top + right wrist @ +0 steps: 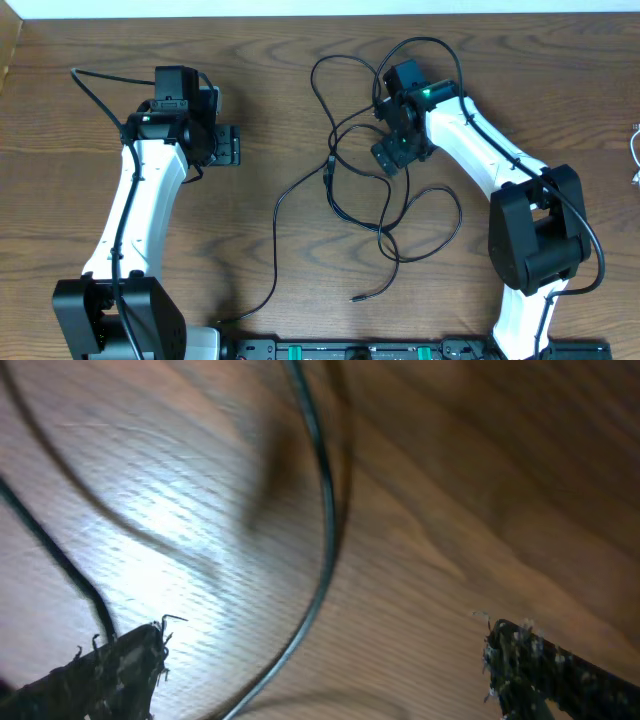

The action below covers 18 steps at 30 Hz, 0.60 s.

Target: Untangle cables

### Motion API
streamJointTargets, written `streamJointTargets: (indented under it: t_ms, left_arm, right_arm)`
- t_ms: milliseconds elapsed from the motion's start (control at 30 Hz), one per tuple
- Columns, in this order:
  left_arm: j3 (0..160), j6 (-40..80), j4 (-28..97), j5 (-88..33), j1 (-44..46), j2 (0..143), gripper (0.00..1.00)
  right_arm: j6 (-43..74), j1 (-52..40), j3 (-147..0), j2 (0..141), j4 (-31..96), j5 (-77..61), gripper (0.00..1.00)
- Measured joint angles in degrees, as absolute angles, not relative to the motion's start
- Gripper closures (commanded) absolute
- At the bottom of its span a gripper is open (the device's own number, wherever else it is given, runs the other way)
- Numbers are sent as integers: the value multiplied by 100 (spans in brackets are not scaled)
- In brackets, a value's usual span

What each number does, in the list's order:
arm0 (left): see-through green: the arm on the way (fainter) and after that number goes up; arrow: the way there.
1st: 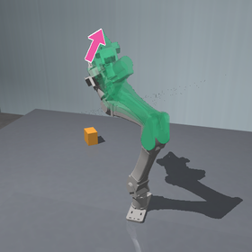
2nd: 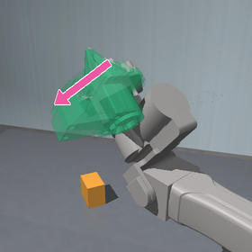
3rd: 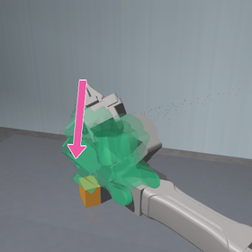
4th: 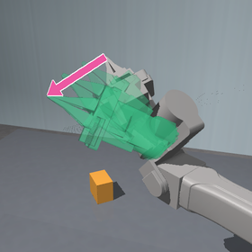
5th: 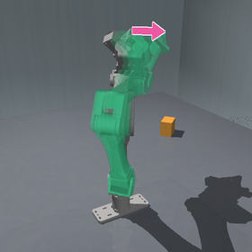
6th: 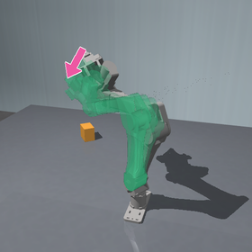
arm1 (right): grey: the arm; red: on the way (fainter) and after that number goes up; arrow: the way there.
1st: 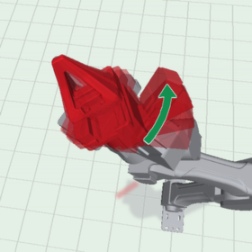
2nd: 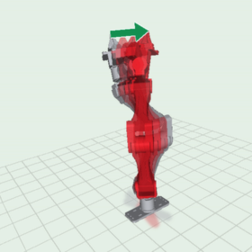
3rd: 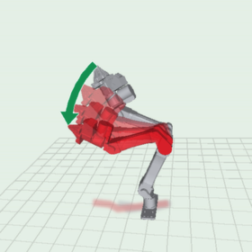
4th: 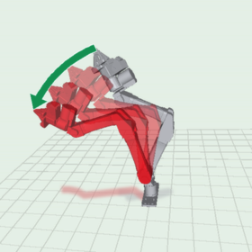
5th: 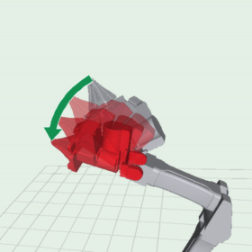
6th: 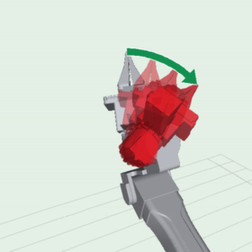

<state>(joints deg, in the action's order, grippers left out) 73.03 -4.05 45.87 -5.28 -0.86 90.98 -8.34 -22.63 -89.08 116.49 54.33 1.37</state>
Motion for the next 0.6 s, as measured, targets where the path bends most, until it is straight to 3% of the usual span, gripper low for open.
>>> streamJointTargets:
  t_ms: [167, 600]
  left_arm:
    - [7303, -401, 4584, -532, -86, 9098, 12]
    - [7303, -362, 4591, -567, -86, 9098, 10]
  right_arm:
    - [-797, -2265, -8908, 11649, 5275, -309, 1]
    - [-790, -2571, -8908, 11649, 4768, -858, 1]
